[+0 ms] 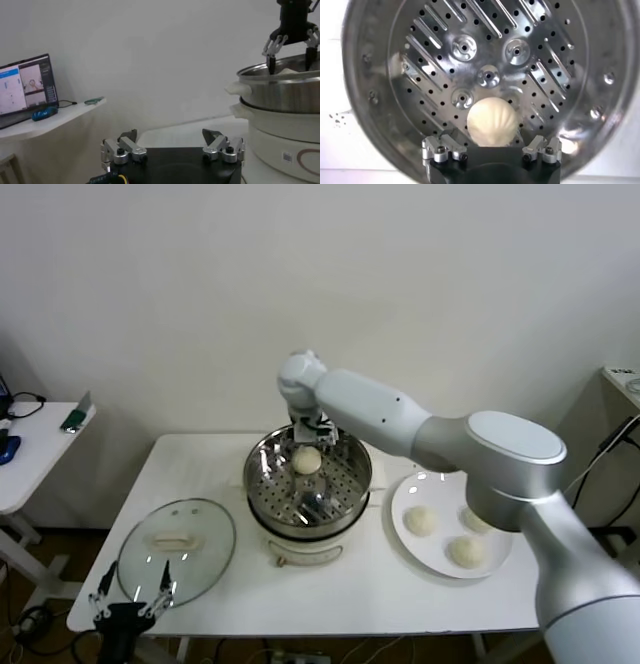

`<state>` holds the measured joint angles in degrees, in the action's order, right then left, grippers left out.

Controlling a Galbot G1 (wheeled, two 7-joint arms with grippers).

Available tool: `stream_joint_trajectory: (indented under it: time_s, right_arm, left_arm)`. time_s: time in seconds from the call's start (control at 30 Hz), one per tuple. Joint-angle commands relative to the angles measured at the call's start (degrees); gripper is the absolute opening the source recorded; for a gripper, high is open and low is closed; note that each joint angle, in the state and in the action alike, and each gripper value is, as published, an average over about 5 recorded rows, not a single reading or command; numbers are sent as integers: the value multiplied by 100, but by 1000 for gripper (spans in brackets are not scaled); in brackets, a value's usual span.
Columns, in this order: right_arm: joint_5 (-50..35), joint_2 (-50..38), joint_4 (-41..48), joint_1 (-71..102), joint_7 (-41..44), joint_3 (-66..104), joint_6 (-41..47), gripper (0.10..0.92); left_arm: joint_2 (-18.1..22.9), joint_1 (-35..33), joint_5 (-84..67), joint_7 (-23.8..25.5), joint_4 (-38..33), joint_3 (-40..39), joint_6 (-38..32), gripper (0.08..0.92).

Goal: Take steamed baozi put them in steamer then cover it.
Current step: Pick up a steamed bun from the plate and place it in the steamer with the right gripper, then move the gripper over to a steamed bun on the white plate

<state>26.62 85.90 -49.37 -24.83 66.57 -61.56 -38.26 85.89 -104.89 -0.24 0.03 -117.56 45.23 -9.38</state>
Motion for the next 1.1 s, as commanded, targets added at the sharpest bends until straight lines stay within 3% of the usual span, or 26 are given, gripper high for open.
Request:
stream_joint_trajectory:
  time_s: [0.03,0.17,0.33,0.43,0.7,1.1]
  right_arm:
    - [-2211,-1109,-1107,-1224,-330,-887,1052,823]
    - [-3731,-2102,-2064,-2106,-1086,-2073,2570,823]
    - [-5906,-3292,-3019,-2449,-1729,-2530,5236,823]
    - [-6332,-3789,-3152,-2328,-1595,-2410,5945,823]
    - [-5779,-4484,-2999,-2042,-548,-2774,5774,823]
    - [-4286,-4459,-2325,91,-471,-1686,5656,823]
  left_arm:
    - [-12,2,77,-7,-28,-14,-34,823]
    - [-44,41,152,-22,-29,-38,-87,823]
    - [-125,86,113,36,-45,-96,21,823]
    - [-156,121,70,63,-35,-133,30,823]
    - [-193,178,19,63,-25,-189,55,823]
    - [-213,85,-154,67,112,-91,-1,823]
